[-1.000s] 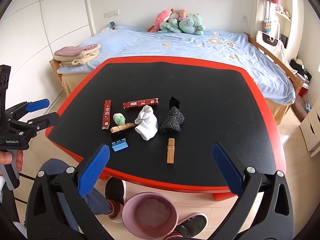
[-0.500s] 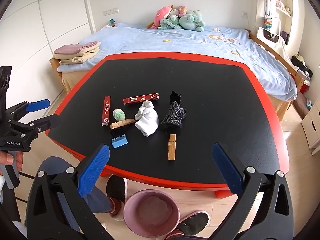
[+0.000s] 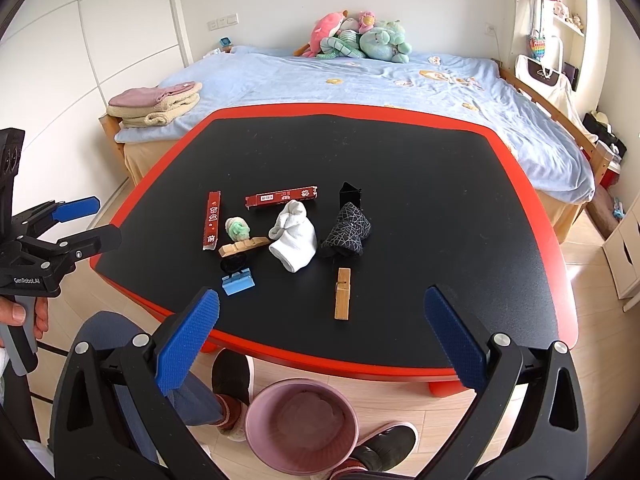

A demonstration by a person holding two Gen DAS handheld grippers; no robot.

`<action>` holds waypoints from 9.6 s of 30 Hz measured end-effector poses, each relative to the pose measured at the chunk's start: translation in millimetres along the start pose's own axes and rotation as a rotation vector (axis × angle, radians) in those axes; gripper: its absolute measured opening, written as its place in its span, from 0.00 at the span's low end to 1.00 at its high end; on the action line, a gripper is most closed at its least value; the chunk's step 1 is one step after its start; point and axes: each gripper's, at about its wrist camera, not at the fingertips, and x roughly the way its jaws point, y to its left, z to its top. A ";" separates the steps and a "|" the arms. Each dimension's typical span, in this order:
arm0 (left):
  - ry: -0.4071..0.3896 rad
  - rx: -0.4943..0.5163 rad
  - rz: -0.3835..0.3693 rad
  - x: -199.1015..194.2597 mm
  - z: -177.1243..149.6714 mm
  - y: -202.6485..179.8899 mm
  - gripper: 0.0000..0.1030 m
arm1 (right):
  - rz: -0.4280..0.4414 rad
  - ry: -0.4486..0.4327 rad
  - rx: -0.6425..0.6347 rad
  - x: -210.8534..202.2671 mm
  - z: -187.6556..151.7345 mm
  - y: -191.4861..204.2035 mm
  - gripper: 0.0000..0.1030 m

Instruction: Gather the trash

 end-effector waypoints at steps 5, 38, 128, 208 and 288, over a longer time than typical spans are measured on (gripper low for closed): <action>0.005 -0.004 0.001 1.5 0.1 1.0 0.94 | -0.001 0.000 -0.002 0.3 -0.3 -0.5 0.97; 0.060 -0.051 0.006 19.2 5.4 2.3 0.94 | 0.002 0.038 0.007 12.2 -4.4 -3.9 0.97; 0.186 0.215 -0.183 6.8 -55.8 -74.3 0.14 | 0.034 0.121 0.014 -21.6 -73.8 9.2 0.13; 0.181 0.153 -0.174 76.8 22.0 -21.5 0.92 | 0.057 0.109 0.036 55.2 19.4 -24.1 0.95; 0.129 0.205 -0.251 20.6 10.2 -38.6 0.12 | 0.107 0.062 0.040 5.7 1.6 -12.6 0.24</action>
